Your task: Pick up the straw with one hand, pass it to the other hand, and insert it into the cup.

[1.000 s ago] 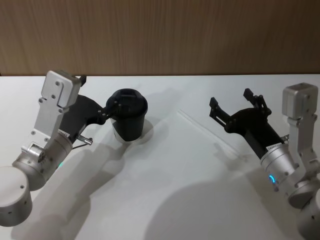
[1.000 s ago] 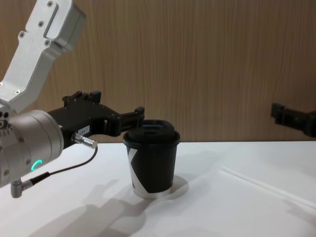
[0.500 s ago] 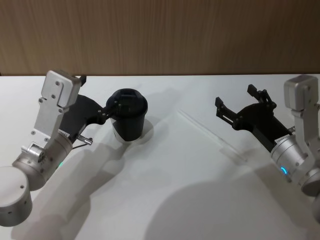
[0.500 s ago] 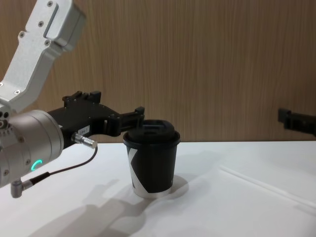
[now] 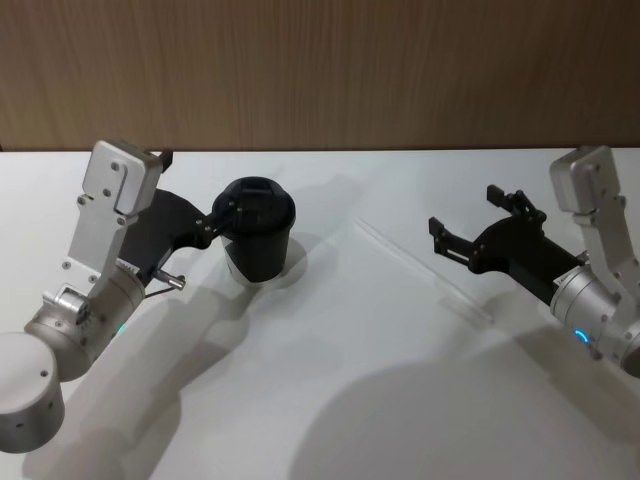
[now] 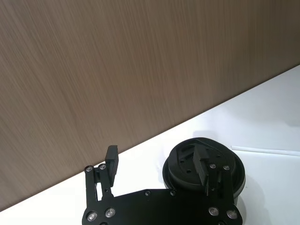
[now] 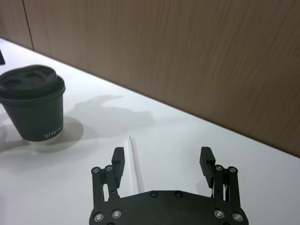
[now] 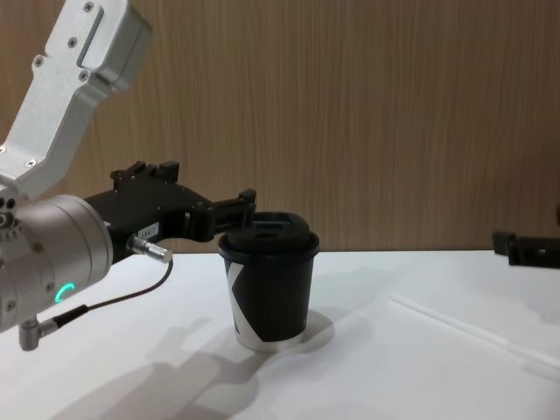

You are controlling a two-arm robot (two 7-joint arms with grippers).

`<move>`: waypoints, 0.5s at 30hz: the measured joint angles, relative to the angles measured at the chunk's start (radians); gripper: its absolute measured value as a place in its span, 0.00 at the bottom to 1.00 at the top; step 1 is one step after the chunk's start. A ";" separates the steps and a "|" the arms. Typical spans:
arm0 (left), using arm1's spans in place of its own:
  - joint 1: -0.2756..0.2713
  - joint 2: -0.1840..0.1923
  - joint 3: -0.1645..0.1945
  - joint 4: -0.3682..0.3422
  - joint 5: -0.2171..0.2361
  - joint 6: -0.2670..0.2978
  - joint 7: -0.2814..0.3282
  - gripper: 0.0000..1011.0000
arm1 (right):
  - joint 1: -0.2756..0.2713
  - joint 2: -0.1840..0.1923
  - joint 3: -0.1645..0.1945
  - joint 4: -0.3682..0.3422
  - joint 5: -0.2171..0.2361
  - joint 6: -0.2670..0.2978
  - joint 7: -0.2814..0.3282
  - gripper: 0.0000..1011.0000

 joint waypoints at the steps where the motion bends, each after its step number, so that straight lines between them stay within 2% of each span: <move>1: 0.000 0.000 0.000 0.000 0.000 0.000 0.000 0.99 | 0.002 0.003 -0.001 0.002 0.000 0.009 0.005 0.99; 15: 0.000 0.000 0.000 0.000 0.000 0.000 0.000 0.99 | 0.040 0.053 -0.023 0.022 0.021 0.129 0.096 0.99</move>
